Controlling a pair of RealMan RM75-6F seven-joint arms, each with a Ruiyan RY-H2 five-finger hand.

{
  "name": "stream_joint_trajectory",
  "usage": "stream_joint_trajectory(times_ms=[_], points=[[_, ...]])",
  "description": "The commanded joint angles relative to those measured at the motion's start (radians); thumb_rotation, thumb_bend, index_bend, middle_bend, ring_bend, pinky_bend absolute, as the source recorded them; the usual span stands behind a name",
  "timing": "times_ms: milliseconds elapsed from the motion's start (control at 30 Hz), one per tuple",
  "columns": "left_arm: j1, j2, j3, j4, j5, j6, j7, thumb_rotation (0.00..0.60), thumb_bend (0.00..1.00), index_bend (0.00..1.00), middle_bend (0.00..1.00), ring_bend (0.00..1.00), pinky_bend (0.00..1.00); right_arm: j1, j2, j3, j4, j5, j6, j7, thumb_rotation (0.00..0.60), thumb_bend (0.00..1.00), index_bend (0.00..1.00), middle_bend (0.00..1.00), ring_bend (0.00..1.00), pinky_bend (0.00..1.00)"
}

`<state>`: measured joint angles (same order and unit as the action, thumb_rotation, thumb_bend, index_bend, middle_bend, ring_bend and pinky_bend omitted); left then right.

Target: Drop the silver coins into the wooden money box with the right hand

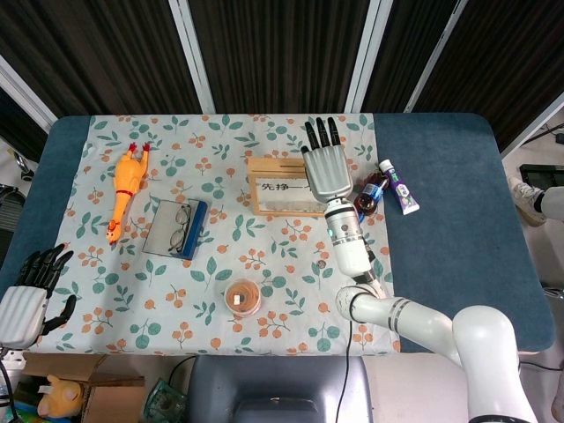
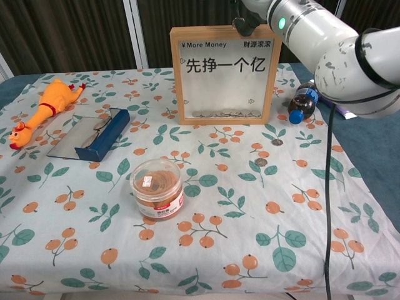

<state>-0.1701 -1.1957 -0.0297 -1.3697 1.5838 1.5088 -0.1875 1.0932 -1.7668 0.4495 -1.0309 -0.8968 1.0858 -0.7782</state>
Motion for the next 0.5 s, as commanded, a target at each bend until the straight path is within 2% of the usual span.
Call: stream_joint_trajectory(times_ms=[33,367,467,500], points=[[0.0,0.001,-0.001,0.001,-0.001,0.0,-0.003,0.6,0.46,0.0,0.0,0.0,0.0,0.0,0.007,0.001,-0.011,0.007,0.0,-0.003,0.6,0.65,0.62,0.22,0.03,0.12],[0.002,0.002,-0.001,0.001,0.005,0.009,-0.008,0.6,0.46,0.0,0.0,0.0,0.0,-0.023,0.056,-0.013,-0.1,-0.043,0.038,0.047,0.6,0.65,0.56,0.22,0.03,0.12],[0.004,0.003,-0.001,0.002,0.007,0.016,-0.013,0.6,0.46,0.0,0.0,0.0,0.0,-0.061,0.104,-0.045,-0.202,-0.134,0.088,0.115,0.6,0.65,0.55,0.22,0.03,0.12],[0.005,0.004,-0.002,0.002,0.007,0.019,-0.015,0.6,0.46,0.0,0.0,0.0,0.0,-0.089,0.128,-0.071,-0.253,-0.193,0.127,0.151,0.6,0.65,0.55,0.22,0.03,0.12]])
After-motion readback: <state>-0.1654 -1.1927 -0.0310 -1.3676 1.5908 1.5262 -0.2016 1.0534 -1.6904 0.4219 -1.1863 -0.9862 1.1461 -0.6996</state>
